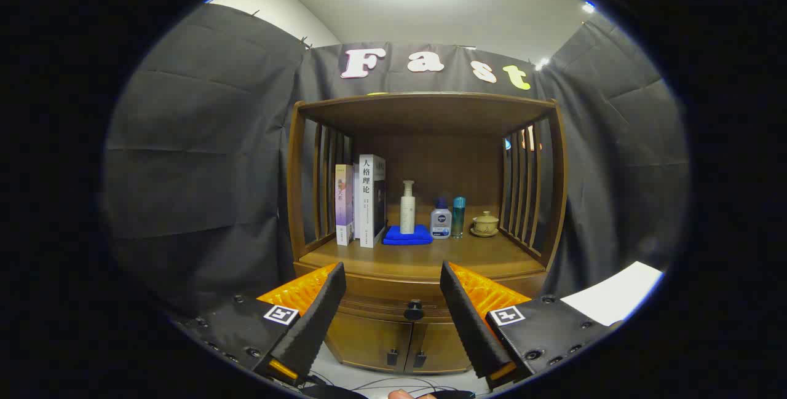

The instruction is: Pull open the drawer, take out the items inside it, and place them on the countertop above the cabinet.

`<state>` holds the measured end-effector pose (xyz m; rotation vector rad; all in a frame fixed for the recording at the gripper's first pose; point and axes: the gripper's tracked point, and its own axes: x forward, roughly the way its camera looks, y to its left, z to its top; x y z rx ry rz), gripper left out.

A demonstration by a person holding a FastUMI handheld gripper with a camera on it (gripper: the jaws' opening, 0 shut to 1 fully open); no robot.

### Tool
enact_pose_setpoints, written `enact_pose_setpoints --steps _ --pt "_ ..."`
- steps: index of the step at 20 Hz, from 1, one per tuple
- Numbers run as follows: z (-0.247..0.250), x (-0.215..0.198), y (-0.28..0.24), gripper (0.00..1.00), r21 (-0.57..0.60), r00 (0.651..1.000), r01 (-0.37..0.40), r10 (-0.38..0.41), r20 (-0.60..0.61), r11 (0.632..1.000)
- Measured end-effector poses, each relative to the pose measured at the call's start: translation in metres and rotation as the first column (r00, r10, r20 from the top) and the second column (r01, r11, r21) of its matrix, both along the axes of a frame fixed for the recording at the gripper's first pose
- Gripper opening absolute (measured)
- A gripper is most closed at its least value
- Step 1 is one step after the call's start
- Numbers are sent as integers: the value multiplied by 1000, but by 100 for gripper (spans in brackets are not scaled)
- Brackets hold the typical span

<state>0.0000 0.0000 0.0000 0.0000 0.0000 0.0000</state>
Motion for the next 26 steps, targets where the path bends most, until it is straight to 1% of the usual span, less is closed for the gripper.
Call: enact_pose_setpoints --steps 9,17,21,26 --pt "-4 4 -11 97 16 1000 29 -28 -3 999" --pt "-14 10 -12 97 18 999 35 -35 -22 999" --pt "-25 16 -13 97 10 999 41 -40 -27 999" --pt "-57 34 -16 97 19 997 33 -32 -70 999"
